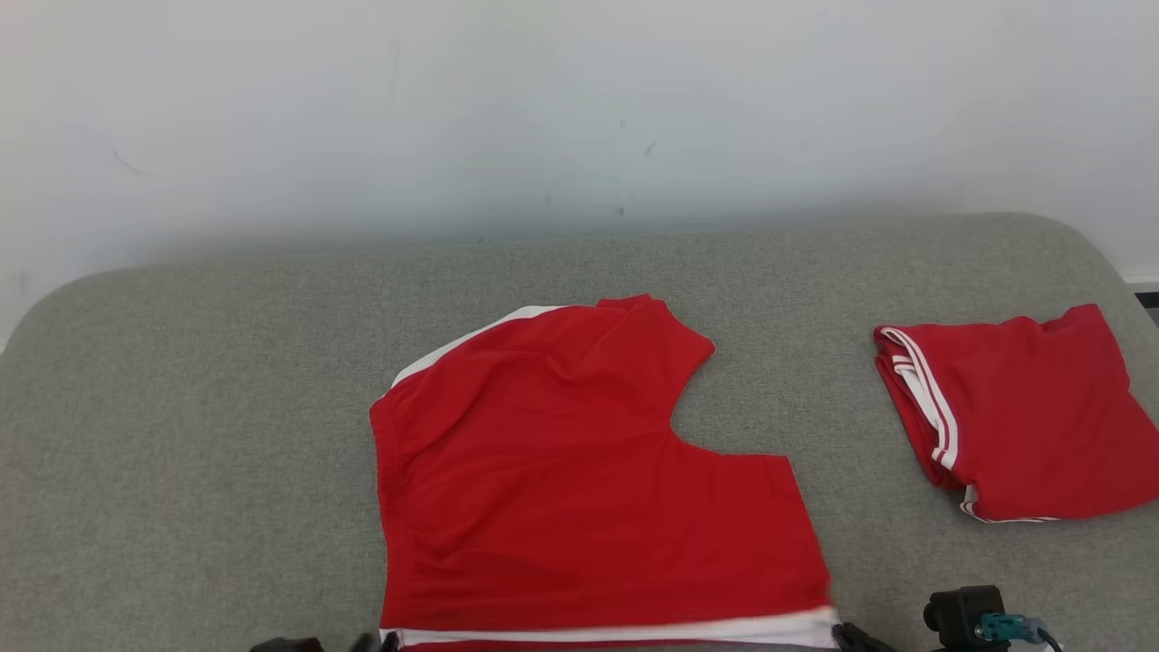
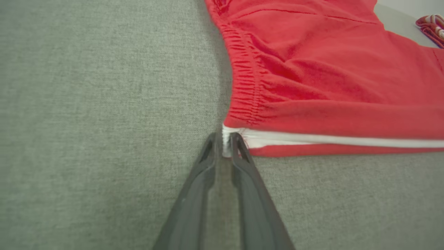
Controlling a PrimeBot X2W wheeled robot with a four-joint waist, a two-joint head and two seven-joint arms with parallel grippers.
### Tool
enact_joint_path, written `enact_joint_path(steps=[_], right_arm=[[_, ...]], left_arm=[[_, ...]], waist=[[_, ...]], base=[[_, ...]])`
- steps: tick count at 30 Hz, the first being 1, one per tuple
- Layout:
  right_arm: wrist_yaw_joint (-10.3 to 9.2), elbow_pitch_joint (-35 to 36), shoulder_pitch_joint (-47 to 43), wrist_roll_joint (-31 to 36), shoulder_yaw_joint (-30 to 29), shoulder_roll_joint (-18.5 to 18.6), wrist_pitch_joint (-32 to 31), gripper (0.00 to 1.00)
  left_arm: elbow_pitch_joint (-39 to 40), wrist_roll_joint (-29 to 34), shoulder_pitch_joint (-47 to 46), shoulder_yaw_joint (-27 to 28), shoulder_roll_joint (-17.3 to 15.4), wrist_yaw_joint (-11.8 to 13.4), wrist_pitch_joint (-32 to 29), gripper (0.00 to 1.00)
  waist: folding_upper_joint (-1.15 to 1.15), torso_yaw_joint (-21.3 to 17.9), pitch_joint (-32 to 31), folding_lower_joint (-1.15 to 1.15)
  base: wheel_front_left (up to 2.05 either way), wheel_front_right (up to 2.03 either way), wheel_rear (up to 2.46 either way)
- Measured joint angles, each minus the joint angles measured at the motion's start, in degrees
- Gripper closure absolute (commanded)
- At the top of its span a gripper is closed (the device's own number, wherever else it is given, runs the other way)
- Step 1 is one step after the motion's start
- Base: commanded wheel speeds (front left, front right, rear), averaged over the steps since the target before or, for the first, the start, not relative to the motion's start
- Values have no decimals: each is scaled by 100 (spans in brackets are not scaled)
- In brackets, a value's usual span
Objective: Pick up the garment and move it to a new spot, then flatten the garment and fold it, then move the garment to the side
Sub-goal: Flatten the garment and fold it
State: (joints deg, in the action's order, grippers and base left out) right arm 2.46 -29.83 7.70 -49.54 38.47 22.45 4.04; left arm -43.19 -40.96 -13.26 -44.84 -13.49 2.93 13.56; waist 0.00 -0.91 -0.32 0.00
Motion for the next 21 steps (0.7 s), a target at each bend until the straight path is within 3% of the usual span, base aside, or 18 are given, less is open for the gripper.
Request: enact_joint_path(steps=[5, 10, 13, 21], right_arm=[[10, -54, 1, -112, -127, -12, 43, 0], [168, 64, -9, -252, -183, 99, 87, 0], [302, 277, -53, -416, -244, 229, 135, 0], [360, 915, -244, -598, -510, 493, 419, 0]], left_arm=[[-49, -1, -16, 58, -25, 7, 9, 0], [33, -37, 2, 144, -64, 11, 10, 0], [199, -118, 54, 333, -182, 85, 14, 0], [914, -202, 471, 664, -603, 225, 62, 0]], waist=[[0, 11, 17, 0], [0, 24, 6, 0], [0, 31, -17, 0], [1, 33, -91, 0]], base=[[0, 0, 0], [0, 0, 0], [0, 0, 0], [0, 0, 0]])
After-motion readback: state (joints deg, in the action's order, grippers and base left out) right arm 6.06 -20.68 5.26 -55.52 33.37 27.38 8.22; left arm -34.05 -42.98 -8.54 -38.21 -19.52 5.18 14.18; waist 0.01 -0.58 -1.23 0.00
